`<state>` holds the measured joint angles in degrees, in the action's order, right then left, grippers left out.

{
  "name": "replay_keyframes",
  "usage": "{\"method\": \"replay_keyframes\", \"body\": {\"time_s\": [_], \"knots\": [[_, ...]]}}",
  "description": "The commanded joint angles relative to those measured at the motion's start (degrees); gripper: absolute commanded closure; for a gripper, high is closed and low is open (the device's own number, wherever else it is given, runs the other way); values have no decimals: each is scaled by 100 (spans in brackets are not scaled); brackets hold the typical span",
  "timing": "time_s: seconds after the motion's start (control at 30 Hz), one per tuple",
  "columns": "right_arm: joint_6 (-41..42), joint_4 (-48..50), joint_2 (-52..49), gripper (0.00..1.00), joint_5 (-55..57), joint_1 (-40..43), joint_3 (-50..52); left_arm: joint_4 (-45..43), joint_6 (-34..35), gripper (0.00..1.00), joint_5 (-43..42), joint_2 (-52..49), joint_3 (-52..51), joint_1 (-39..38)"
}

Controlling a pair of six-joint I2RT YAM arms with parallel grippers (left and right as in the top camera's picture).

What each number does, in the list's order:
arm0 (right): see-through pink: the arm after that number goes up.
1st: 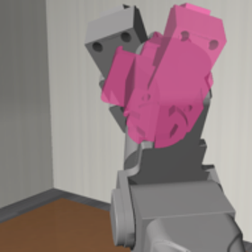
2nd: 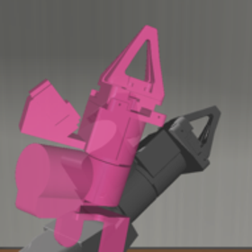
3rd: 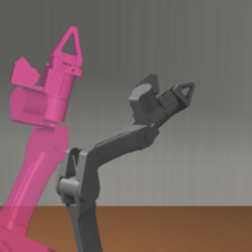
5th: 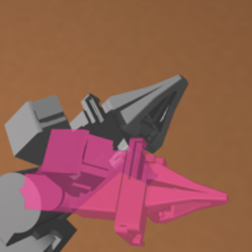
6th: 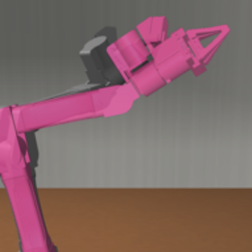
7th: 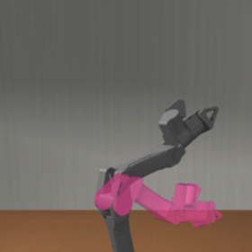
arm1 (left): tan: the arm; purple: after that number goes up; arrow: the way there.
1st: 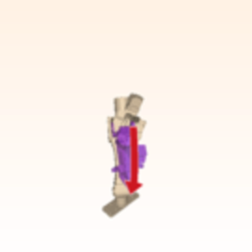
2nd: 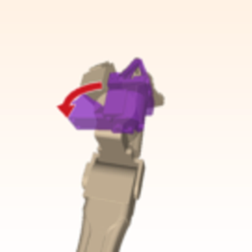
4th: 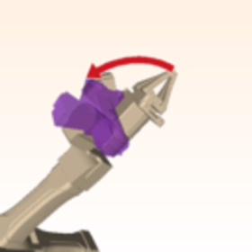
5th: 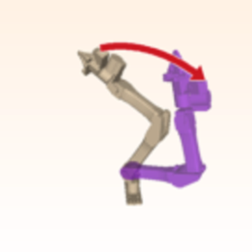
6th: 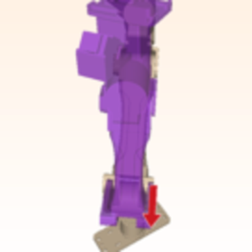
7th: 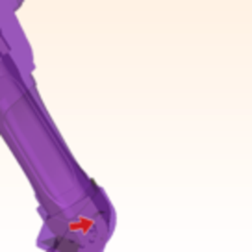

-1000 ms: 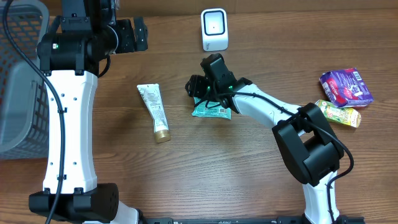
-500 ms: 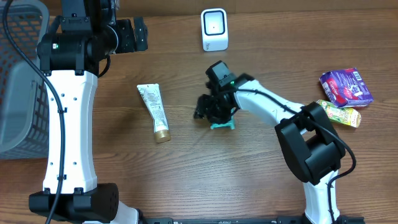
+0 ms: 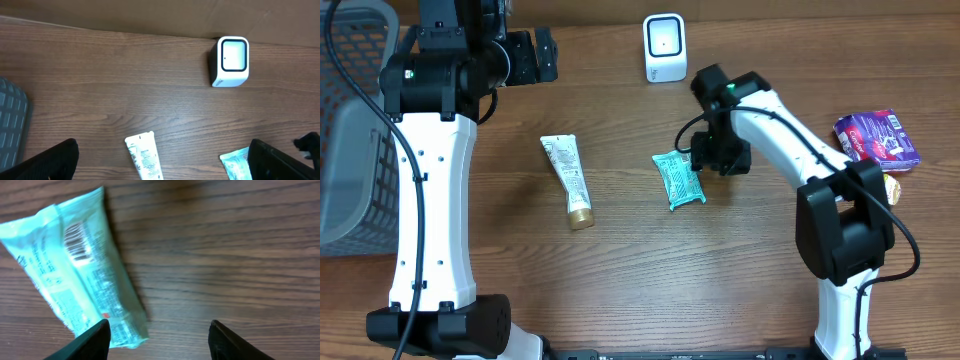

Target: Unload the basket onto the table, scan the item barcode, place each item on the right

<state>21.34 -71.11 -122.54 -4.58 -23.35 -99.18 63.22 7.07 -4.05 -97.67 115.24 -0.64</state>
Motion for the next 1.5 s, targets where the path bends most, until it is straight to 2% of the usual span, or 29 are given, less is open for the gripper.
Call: {"method": "replay_keyframes", "body": {"time_s": [0.0,0.13,0.23,0.4,0.47,0.5,0.57,1.0,1.23,1.4,1.47], "knots": [[-133,-50,-26,32,-584,94,-83,0,-107,1,17,-46,76,-17],[-708,-330,-26,32,-1497,92,20,0,-107,0,17,-46,76,-17],[-817,-476,-26,36,-1405,15,63,0,-107,0,17,-46,76,-17],[-809,-542,-26,55,-1005,-103,201,0,-107,0,17,-46,76,-17],[-763,-516,-26,71,-1008,-109,323,0,-107,0,17,-46,76,-17],[-761,-498,-26,75,-1021,-114,380,0,-107,0,17,-46,76,-17],[-739,-391,-26,80,-1054,-114,531,0,-107,0,17,-46,76,-17],[-428,356,-26,83,-960,-87,916,0,-107,0,17,-46,76,-17],[-52,1231,-26,87,798,85,916,0,-107,0,17,-46,76,-15],[-280,1298,-26,89,422,223,741,0,-107,0,17,-46,76,-17],[-382,1187,-20,83,-11,286,564,0,-107,0,17,-46,76,-17]]}}
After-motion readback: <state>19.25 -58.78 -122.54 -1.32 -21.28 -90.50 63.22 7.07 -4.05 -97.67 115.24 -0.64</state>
